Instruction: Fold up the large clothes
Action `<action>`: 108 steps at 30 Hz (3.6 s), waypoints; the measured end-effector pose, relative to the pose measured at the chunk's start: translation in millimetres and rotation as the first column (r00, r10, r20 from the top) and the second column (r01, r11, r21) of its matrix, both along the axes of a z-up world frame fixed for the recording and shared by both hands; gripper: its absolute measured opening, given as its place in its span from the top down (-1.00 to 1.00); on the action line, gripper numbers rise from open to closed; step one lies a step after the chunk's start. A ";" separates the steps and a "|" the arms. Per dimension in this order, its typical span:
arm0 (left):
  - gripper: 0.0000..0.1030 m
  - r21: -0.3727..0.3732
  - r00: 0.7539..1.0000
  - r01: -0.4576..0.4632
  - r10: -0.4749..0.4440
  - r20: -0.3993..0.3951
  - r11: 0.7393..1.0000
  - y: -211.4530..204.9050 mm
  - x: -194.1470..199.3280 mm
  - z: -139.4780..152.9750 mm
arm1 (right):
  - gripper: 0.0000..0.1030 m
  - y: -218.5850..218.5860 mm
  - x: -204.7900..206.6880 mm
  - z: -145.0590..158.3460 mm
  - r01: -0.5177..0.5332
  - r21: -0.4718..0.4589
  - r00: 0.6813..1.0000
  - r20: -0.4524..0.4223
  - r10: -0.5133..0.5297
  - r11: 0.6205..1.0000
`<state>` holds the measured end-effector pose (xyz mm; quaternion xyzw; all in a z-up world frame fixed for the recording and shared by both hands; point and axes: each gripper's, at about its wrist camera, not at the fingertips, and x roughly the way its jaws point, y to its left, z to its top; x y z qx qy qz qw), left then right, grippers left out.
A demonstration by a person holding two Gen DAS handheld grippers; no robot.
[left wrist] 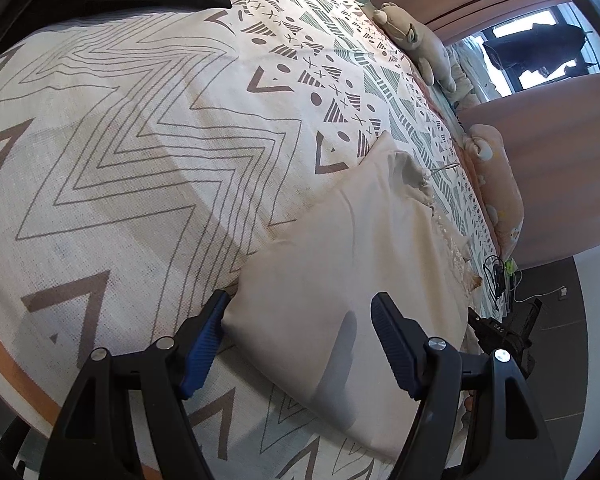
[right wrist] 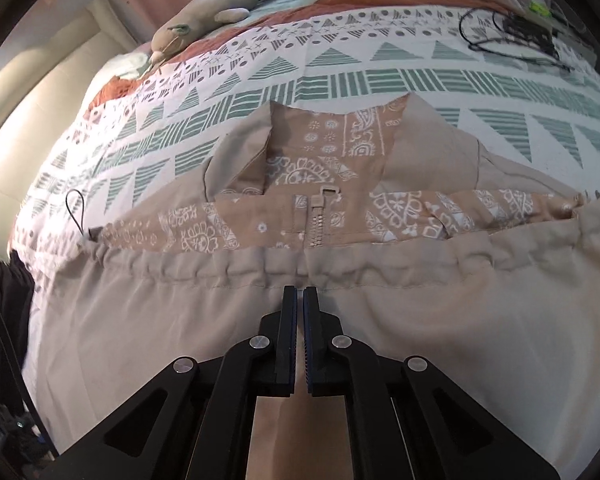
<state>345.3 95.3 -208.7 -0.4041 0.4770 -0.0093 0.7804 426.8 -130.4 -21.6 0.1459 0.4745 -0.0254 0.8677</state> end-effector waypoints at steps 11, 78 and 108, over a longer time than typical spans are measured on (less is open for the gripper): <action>-0.42 -0.008 1.000 0.019 -0.019 -0.004 1.000 0.7 5.1 -1.9 | 1.00 29.2 4.5 -1.2 -0.028 -0.118 0.999 -0.040 0.023 0.993; 0.80 -0.320 0.960 0.122 -0.030 0.280 0.940 -34.2 16.8 23.8 | -0.99 64.8 -241.5 14.6 -0.252 -0.295 0.967 -0.042 0.251 0.922; 0.74 -0.275 0.999 -0.022 0.008 -0.052 0.961 -35.9 18.3 -30.9 | -0.99 54.2 -119.8 7.2 -0.148 -0.396 0.989 -0.039 0.144 0.906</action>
